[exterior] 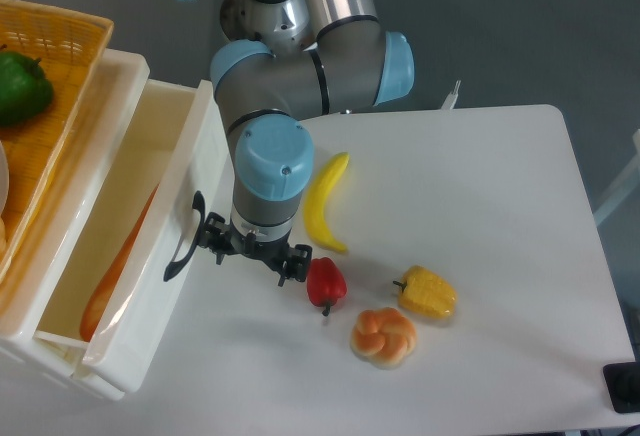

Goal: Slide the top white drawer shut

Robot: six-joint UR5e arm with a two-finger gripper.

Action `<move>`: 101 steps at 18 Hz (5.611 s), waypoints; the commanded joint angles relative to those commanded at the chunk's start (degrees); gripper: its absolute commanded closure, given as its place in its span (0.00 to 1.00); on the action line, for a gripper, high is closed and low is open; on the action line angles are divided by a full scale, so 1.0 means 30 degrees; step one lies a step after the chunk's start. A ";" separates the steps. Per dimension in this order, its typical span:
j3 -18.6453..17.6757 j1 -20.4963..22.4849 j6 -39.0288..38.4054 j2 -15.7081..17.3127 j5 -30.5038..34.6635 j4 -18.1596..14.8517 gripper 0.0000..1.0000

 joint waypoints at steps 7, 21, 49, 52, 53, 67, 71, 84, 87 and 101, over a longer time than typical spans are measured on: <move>-0.0059 -0.0762 0.0000 0.0146 0.0000 0.0029 0.00; -0.0029 -0.1290 0.0000 0.0322 -0.0087 0.0029 0.00; -0.0146 -0.1407 -0.0029 0.0410 -0.0556 -0.0204 0.00; -0.0146 -0.1407 -0.0029 0.0410 -0.0586 -0.0205 0.00; -0.0146 -0.1407 -0.0029 0.0410 -0.0586 -0.0205 0.00; 0.0058 -0.1086 0.0204 0.0410 -0.0498 -0.0176 0.00; 0.0292 -0.0413 0.0351 0.0527 -0.0440 -0.0030 0.00; 0.0938 0.3453 0.9369 0.0761 0.3628 -0.0088 0.00; 0.0850 0.4449 1.0807 0.0820 0.5063 -0.0059 0.00; 0.0850 0.9752 1.8836 0.2578 0.4603 -0.0907 0.00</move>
